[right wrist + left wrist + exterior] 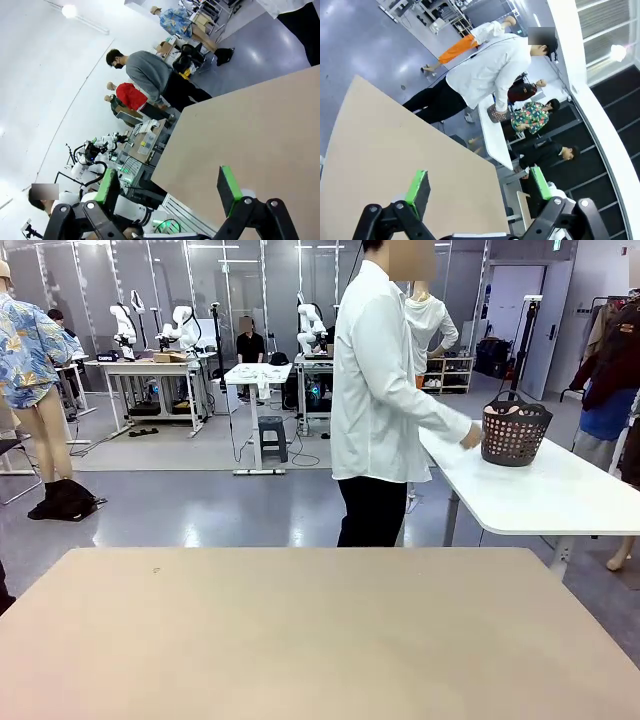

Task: Fold the towel.
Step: Grab the top end of the 100 cm Hotel Towel extended by the human.

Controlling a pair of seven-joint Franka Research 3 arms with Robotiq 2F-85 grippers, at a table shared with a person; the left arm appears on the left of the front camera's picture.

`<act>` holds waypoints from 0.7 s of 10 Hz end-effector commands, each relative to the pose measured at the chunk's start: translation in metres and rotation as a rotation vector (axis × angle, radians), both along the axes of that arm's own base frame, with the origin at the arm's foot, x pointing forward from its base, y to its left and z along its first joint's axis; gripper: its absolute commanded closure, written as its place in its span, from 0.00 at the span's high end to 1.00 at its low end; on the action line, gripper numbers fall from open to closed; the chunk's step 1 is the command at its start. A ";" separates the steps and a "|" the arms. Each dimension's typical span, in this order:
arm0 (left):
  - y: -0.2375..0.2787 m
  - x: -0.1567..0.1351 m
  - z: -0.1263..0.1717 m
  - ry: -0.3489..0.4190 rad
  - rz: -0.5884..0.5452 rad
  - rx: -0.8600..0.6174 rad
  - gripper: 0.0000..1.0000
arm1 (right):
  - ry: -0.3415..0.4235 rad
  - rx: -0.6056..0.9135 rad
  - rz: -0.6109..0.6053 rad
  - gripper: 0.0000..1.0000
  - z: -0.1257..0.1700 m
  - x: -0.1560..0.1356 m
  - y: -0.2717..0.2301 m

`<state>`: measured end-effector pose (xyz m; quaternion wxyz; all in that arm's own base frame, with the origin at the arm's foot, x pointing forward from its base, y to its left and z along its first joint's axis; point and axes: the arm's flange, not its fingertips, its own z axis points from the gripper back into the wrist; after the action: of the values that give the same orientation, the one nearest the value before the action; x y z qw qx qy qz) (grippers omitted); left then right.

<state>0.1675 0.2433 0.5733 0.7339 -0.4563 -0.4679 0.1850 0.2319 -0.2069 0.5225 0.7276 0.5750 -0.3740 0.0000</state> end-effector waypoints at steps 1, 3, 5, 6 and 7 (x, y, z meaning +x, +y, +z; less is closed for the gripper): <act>-0.009 0.003 -0.004 -0.002 -0.025 0.033 1.00 | -0.026 -0.018 -0.003 1.00 -0.002 -0.002 0.011; 0.000 0.000 0.000 0.000 0.000 0.000 1.00 | -0.003 -0.005 -0.003 1.00 -0.001 -0.004 0.001; 0.000 0.000 0.000 0.000 0.000 0.000 1.00 | -0.003 -0.005 -0.003 1.00 -0.001 -0.004 0.001; 0.000 0.000 0.000 0.000 0.000 0.000 1.00 | -0.003 -0.005 -0.003 1.00 -0.001 -0.004 0.001; 0.000 0.000 0.000 0.000 0.000 0.000 1.00 | -0.003 -0.005 -0.003 1.00 -0.001 -0.004 0.001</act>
<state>0.1656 0.2445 0.5723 0.7340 -0.4545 -0.4671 0.1909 0.2269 -0.2041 0.5186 0.7300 0.5744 -0.3702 -0.0073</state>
